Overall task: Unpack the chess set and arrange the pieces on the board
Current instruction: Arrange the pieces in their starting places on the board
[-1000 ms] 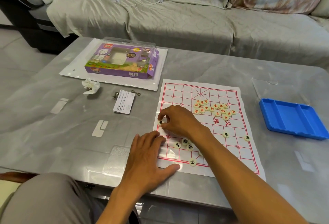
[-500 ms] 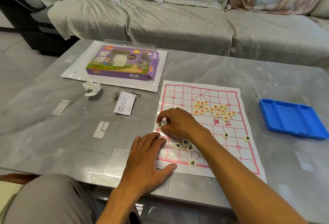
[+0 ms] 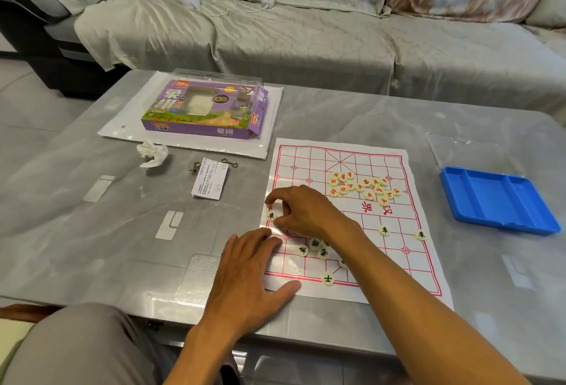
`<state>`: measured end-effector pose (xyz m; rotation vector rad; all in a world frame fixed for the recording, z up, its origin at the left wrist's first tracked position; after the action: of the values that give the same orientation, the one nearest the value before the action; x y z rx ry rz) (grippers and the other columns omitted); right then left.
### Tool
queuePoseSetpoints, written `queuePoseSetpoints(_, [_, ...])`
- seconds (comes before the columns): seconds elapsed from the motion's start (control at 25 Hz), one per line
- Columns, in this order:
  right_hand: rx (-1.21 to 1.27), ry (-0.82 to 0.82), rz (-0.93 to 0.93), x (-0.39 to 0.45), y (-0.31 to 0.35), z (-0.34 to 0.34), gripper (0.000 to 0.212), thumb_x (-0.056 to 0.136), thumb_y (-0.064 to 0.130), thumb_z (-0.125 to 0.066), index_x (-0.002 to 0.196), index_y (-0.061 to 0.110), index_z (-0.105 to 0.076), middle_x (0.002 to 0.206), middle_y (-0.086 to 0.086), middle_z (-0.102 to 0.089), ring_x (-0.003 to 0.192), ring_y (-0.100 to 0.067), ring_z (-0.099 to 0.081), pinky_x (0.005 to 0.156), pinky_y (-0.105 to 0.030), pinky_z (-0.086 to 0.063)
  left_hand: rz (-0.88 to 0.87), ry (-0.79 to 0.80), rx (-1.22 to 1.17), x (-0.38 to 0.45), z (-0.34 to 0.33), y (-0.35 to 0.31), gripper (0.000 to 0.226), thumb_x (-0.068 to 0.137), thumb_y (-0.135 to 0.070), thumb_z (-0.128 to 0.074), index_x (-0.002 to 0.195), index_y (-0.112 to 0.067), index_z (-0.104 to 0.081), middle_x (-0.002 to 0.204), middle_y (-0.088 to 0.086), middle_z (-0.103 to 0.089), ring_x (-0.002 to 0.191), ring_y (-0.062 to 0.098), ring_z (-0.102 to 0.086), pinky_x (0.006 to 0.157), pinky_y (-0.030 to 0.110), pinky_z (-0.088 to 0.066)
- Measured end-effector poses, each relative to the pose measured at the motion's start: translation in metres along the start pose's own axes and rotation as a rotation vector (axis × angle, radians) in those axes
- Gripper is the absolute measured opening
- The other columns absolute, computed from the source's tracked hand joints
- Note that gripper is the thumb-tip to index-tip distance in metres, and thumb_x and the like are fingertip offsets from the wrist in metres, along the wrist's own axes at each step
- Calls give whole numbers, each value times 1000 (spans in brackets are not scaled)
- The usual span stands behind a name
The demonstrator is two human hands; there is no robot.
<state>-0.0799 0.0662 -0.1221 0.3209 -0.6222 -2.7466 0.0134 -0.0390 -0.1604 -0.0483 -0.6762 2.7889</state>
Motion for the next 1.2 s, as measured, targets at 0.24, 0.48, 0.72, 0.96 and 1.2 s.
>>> queuePoseSetpoints(0.24, [187,-314,-189,-67,-53,57,21,90,26,-63,109,31,-62,78,6,-62,69,-10,-57,69,-16,-45,-46,-34,-54,-1,2,-1,73,71,-79,-45,132,-40,-35,146,-20,-30,136,8,-29,114,29,-4])
queuePoseSetpoints(0.48, [163,-326,-405,-148,-109,53,13,89,32,-64,103,33,-64,76,11,-63,70,-10,-58,68,-17,-47,-62,-57,-35,-2,3,-3,71,71,-79,-47,128,-38,-42,141,-17,-35,133,9,-30,111,31,-25])
queuePoseSetpoints(0.72, [125,-296,-442,-164,-115,37,10,90,37,-61,99,39,-59,74,10,-62,70,-11,-59,69,-20,-49,-64,-70,-6,-2,7,-6,68,70,-77,-50,124,-36,-48,131,-17,-39,122,5,-32,97,27,-39])
queuePoseSetpoints(0.96, [-46,-262,-467,-124,-98,34,31,88,52,-57,113,33,-60,109,9,-66,94,-10,-59,86,-26,-47,-59,-51,-19,-1,5,-2,66,73,-76,-47,126,-37,-47,135,-18,-38,124,5,-32,98,29,-40])
queuePoseSetpoints(1.2, [-125,-239,-464,-108,-93,26,33,88,50,-57,112,29,-63,110,6,-68,92,-10,-58,78,-22,-41,-46,-57,-58,-2,6,-1,65,69,-75,-53,121,-38,-43,130,-21,-39,113,-6,-28,93,19,-36])
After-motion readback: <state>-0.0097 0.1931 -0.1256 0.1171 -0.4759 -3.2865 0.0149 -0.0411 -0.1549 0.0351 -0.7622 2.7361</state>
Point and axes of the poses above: each hand's wrist, its own x-axis towards the middle knuckle, its own z-axis out of the back of the hand, y = z × x, the point moved 8 cm from there along x, towards the middle knuckle
